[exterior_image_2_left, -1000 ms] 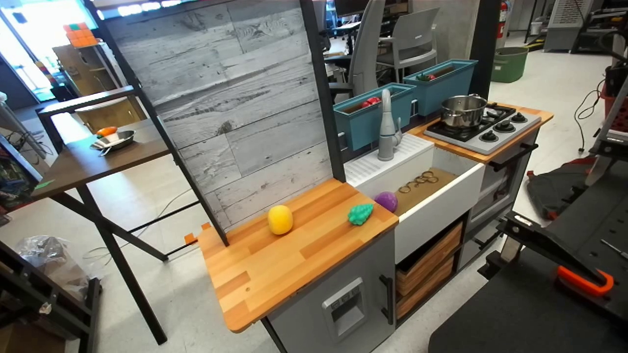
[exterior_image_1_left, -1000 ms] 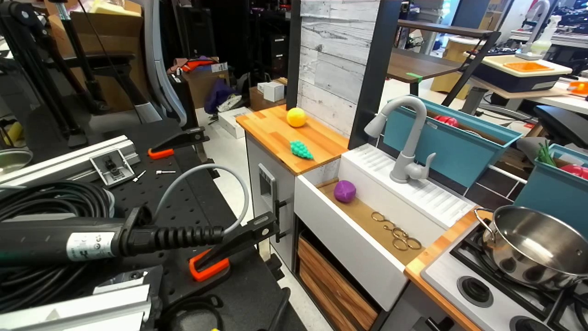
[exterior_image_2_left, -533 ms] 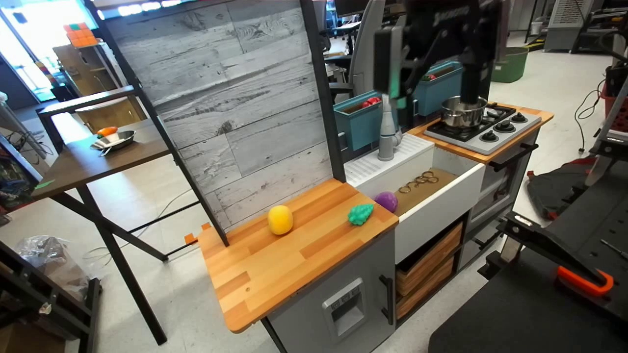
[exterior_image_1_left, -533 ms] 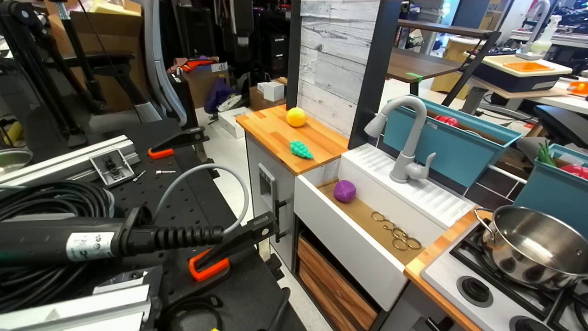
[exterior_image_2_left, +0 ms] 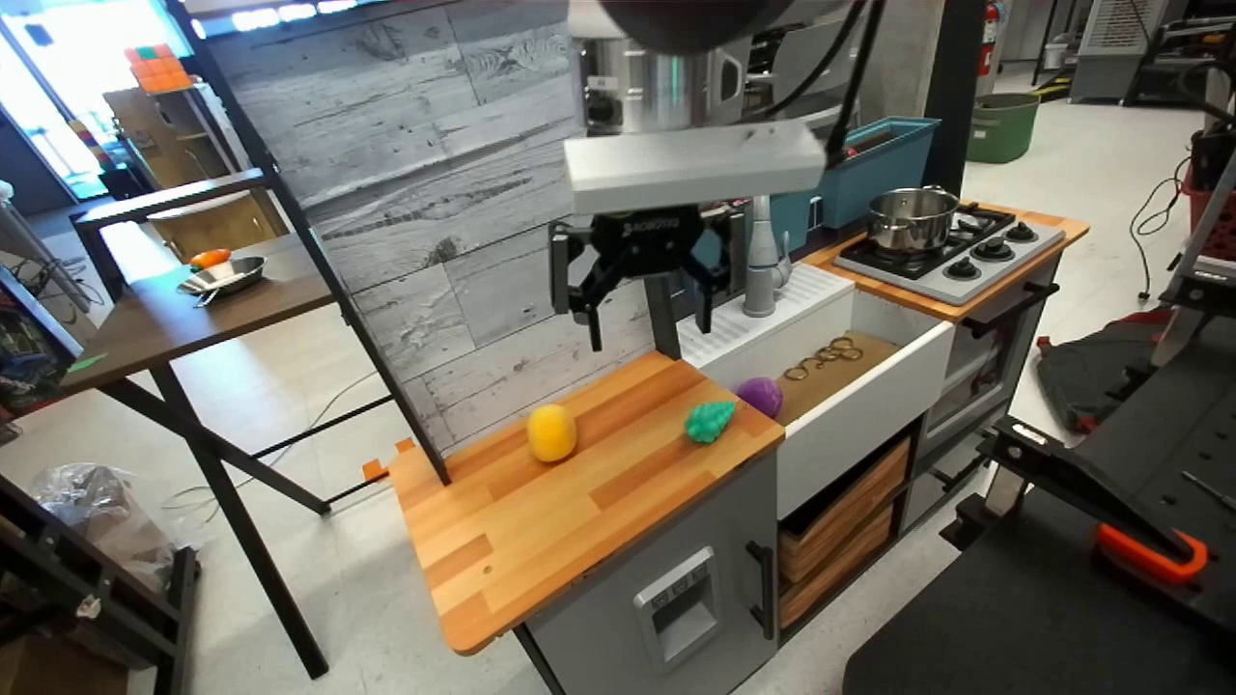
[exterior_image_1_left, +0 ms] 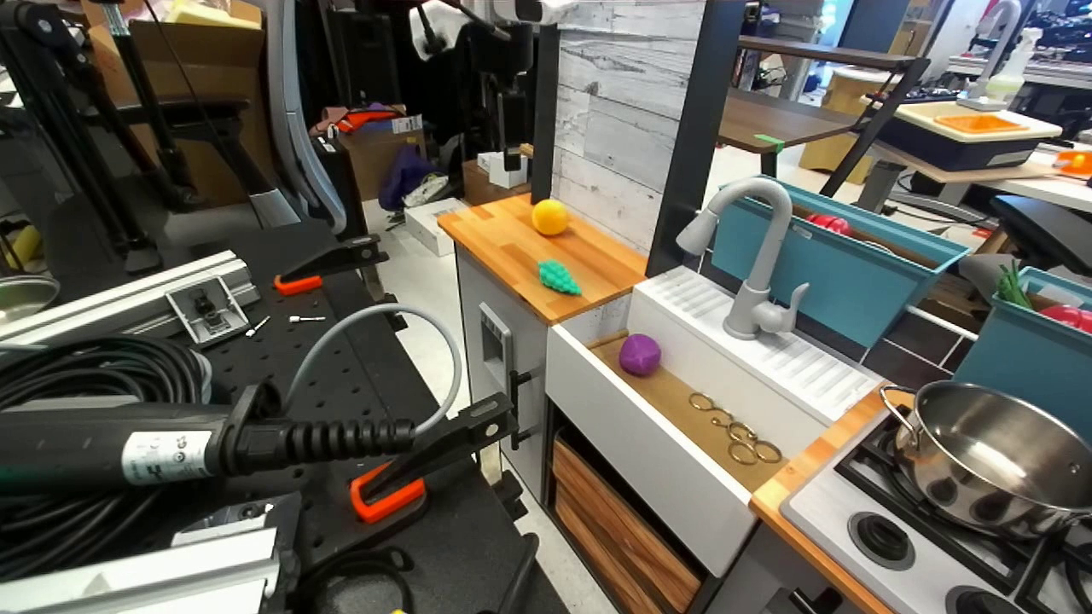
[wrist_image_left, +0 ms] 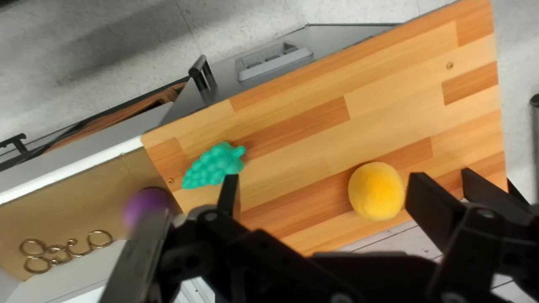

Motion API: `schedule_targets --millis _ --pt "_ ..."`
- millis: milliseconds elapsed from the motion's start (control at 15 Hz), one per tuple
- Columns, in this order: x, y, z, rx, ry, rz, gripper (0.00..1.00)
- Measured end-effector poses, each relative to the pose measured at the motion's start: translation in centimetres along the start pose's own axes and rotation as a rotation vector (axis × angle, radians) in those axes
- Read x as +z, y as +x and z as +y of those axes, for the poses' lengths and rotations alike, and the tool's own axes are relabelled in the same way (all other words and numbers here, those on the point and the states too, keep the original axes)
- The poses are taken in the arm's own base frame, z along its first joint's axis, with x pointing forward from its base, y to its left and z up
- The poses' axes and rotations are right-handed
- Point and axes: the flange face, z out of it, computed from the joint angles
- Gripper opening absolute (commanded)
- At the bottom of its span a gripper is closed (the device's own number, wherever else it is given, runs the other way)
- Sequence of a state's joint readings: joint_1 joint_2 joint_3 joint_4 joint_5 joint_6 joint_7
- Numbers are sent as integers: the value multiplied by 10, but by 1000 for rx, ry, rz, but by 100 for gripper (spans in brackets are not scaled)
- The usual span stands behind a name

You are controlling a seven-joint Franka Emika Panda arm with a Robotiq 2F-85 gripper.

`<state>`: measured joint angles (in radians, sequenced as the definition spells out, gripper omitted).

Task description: Move the yellow plushie closer to you

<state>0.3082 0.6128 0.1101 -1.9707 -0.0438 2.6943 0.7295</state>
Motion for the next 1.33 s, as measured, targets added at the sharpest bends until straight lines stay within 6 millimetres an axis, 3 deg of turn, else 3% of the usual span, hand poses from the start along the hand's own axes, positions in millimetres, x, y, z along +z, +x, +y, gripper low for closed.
schedule_targets --millis 400,933,1067,1333 --pt "66 49 -50 11 25 123 100" --pt "141 65 -95 -19 46 166 100" --pt "156 68 -100 -22 34 156 72" --pt "177 73 -107 -23 18 143 41"
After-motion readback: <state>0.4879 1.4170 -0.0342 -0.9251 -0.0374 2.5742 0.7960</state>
